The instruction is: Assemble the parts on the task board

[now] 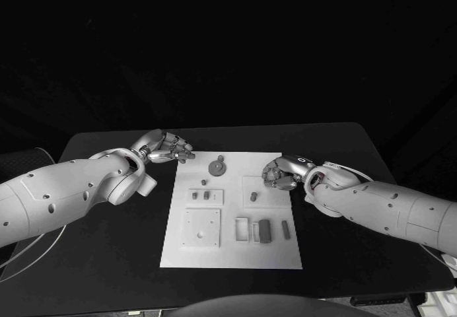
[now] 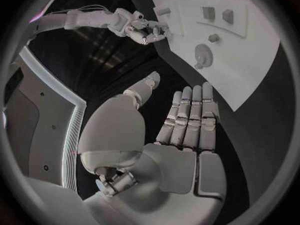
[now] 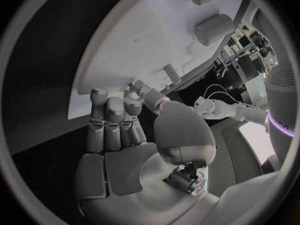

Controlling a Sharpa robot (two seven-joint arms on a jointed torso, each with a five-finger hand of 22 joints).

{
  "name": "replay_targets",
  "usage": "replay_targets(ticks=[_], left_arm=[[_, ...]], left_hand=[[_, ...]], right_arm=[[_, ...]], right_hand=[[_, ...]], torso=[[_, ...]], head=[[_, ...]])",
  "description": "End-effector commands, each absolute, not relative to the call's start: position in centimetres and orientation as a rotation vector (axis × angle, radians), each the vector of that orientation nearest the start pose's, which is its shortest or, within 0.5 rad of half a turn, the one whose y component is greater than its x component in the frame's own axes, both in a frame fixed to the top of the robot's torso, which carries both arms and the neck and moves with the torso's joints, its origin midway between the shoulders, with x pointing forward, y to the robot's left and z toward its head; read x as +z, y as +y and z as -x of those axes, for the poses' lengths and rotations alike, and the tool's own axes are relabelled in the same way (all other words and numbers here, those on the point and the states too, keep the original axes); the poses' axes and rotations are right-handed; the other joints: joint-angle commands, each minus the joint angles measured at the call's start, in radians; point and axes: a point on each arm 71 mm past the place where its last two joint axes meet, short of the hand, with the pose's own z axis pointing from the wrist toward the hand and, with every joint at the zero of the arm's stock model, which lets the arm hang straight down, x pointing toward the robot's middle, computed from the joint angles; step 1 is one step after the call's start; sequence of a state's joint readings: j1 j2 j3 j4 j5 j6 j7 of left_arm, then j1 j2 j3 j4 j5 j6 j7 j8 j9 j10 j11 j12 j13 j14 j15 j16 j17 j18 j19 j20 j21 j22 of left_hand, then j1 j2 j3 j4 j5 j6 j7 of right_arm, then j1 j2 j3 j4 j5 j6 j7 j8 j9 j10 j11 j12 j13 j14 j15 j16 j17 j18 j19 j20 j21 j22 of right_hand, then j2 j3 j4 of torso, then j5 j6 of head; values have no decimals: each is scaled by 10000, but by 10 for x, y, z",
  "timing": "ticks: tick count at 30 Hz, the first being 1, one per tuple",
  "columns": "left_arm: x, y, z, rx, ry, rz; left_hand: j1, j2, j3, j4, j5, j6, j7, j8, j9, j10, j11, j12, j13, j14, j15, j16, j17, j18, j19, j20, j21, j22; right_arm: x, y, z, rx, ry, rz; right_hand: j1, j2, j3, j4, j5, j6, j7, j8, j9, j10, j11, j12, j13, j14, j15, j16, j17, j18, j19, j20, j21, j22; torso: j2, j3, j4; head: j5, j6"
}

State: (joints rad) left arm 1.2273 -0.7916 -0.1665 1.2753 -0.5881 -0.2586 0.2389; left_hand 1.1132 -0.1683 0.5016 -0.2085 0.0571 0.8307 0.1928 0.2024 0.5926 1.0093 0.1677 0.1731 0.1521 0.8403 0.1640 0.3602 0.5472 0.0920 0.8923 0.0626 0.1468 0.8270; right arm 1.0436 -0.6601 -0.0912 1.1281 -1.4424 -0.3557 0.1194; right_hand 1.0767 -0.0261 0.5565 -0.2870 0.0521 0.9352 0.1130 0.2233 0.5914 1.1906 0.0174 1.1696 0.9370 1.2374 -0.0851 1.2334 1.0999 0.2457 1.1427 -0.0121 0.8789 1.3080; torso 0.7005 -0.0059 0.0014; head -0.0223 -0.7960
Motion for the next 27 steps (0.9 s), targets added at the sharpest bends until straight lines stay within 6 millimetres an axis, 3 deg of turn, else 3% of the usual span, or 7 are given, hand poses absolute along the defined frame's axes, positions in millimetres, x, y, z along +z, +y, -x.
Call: replay_targets(ticks=[1,14,27], left_arm=[[-225,250,-516,-10780,17362,5651],[-225,252,-516,-10611,17283,5736],[-225,252,-517,-10539,17261,5775]], left_hand=[[-16,114,14,-66,-20,72,-13,38,-13,80,10,-50,-17,84,-26,62,13,127,78,17,8,15],[-30,124,6,-72,-20,79,-13,38,-34,102,9,-77,-26,125,-43,70,25,123,120,-1,17,25],[-48,120,-2,-71,-21,87,-15,39,-49,122,6,-96,-32,151,-54,72,34,118,146,-13,21,32]], right_arm=[[-303,-216,-498,6294,17925,2222],[-302,-215,-498,6242,17679,2335],[-300,-214,-499,6210,17415,2438]], right_hand=[[-28,11,39,17,9,206,88,43,3,-4,-81,13,14,16,-89,42,14,161,-61,-53,43,143],[-22,282,133,5,10,680,-84,265,90,31,-247,-26,47,28,-209,58,28,161,-72,-61,67,171],[-5,348,137,-15,10,914,-178,378,142,23,-338,-60,73,16,-272,57,31,161,-90,-65,78,176]], torso=[[0,2,-4],[2,3,-2],[0,-1,0]], head=[[-9,-19],[-21,-41],[-25,-55]])
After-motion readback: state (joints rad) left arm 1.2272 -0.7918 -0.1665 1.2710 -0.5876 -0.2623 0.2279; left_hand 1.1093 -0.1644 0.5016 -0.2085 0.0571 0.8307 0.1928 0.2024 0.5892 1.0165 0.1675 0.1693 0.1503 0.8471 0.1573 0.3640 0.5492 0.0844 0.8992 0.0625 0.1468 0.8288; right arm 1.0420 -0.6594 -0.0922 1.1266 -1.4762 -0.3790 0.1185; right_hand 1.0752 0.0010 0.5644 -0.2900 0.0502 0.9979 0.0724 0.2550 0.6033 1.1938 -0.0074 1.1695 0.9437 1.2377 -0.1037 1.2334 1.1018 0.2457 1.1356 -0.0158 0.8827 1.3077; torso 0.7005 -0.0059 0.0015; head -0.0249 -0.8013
